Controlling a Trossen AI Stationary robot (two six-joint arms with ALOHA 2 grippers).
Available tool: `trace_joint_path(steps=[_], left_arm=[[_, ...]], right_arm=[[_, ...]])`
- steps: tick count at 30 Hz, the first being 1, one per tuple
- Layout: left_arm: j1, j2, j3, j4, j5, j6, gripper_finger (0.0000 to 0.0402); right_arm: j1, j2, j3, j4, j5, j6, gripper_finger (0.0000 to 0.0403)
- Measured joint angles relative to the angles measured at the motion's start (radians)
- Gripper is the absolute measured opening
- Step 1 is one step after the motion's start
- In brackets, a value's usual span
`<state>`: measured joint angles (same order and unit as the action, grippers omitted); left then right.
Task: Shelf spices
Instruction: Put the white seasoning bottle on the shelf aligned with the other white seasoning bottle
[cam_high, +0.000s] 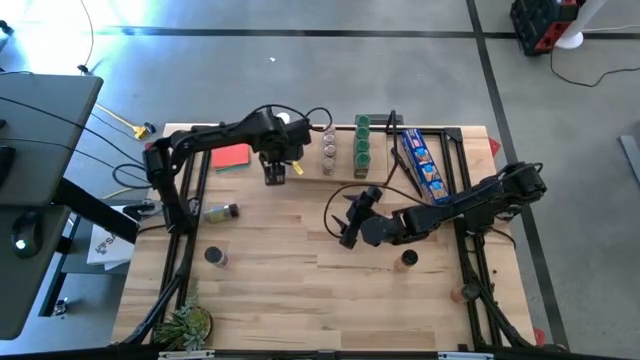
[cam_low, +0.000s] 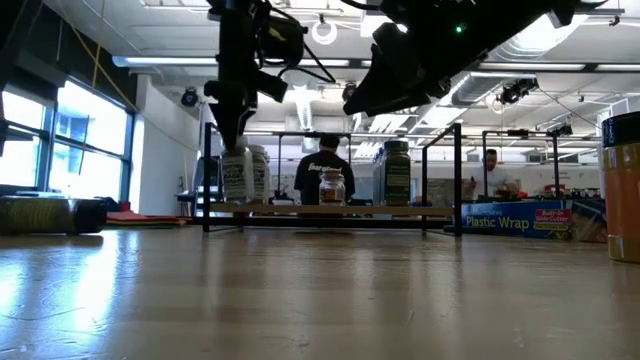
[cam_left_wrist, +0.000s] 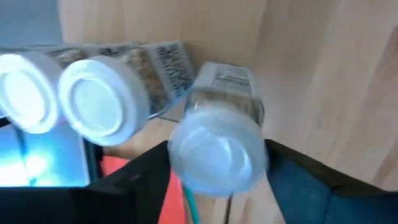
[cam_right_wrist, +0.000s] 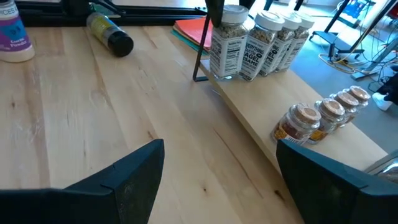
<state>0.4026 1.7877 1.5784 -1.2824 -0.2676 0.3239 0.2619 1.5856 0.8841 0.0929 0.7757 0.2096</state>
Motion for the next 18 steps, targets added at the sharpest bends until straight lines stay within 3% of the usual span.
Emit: trace_joint_path(steps=[5, 18], left_arm=[[0.0, -0.005, 0.001, 0.002, -0.043, 0.016, 0.0275], [0.0, -0.005, 0.001, 0.053, -0.109, 0.086, 0.0281]], right_arm=[[0.0, 0.0, 0.0, 0.0, -0.003, 0.001, 0.0304], [0.0, 0.0, 0.0, 0.001, -0.001, 0.037, 0.0304]])
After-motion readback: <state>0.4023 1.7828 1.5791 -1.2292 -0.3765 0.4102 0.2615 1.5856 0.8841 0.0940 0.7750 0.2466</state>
